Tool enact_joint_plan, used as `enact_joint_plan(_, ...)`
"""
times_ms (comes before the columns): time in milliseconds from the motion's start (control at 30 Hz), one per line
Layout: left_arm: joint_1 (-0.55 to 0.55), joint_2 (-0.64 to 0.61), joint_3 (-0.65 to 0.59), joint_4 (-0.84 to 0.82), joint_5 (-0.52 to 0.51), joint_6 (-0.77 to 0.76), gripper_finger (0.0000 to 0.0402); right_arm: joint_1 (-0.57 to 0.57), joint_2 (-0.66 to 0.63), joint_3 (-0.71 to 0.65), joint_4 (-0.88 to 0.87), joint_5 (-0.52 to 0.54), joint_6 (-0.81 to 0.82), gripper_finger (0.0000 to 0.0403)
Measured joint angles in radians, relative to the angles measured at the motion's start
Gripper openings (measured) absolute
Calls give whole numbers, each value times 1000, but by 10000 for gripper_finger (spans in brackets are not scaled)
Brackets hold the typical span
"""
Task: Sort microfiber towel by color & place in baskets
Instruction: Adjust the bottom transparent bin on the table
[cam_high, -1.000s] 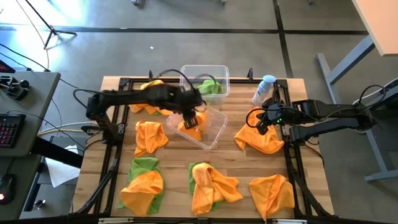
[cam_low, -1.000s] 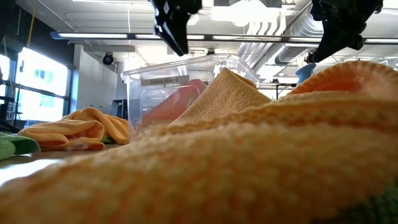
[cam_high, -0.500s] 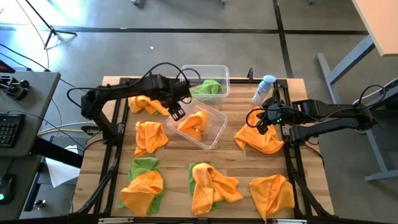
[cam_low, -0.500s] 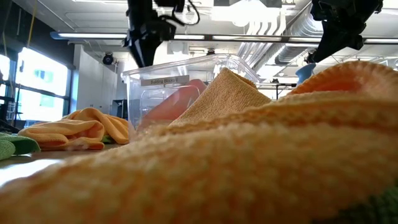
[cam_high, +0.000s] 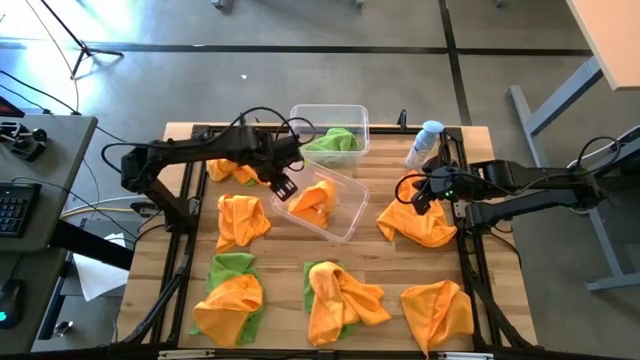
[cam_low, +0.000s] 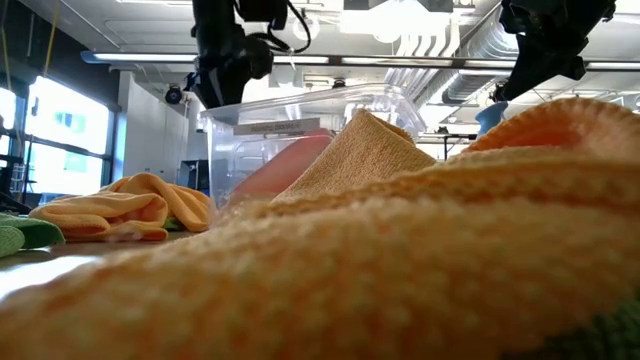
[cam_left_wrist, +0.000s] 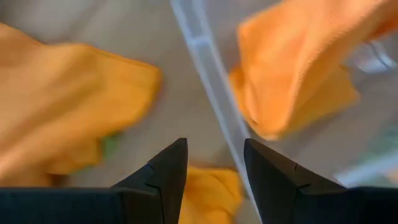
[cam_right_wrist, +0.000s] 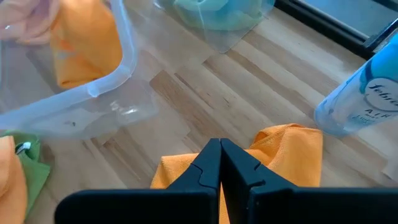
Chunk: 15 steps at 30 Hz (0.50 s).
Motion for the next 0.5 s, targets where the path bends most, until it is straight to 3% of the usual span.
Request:
enact_joint_plan(300, -55, -12, 0, -8, 176, -53, 149, 0, 0, 0, 0, 7, 0, 0)
enact_joint_plan(500, -114, -12, 0, -6, 205, -79, 149, 0, 0, 0, 30, 7, 21, 0)
